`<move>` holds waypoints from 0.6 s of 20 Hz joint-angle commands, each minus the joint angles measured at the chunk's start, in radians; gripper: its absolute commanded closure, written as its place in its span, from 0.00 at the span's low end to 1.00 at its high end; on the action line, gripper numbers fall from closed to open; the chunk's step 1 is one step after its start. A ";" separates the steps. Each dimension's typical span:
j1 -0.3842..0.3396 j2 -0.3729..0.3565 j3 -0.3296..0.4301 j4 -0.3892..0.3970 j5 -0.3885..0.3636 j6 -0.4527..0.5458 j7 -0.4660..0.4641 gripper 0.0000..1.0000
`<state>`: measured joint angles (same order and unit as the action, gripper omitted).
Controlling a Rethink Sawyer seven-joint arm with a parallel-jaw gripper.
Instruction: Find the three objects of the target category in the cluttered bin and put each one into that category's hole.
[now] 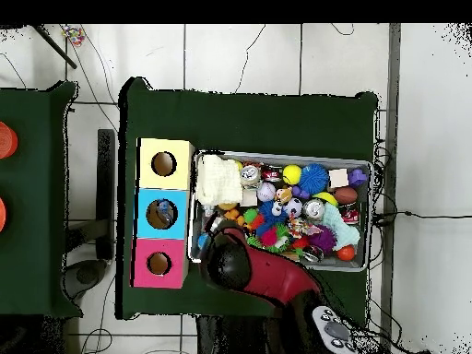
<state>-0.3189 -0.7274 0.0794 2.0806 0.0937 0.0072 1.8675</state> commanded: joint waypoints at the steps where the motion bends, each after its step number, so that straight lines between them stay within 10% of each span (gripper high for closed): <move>1: -0.043 -0.065 -0.017 0.025 0.146 0.071 0.297 0.00; 6: 0.026 -0.121 -0.121 -0.012 0.241 0.180 0.339 0.00; 12: 0.243 -0.023 -0.357 -0.166 0.410 0.276 0.481 0.00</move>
<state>-0.2053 -0.7965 -0.1102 2.0566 0.3319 0.0925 1.9630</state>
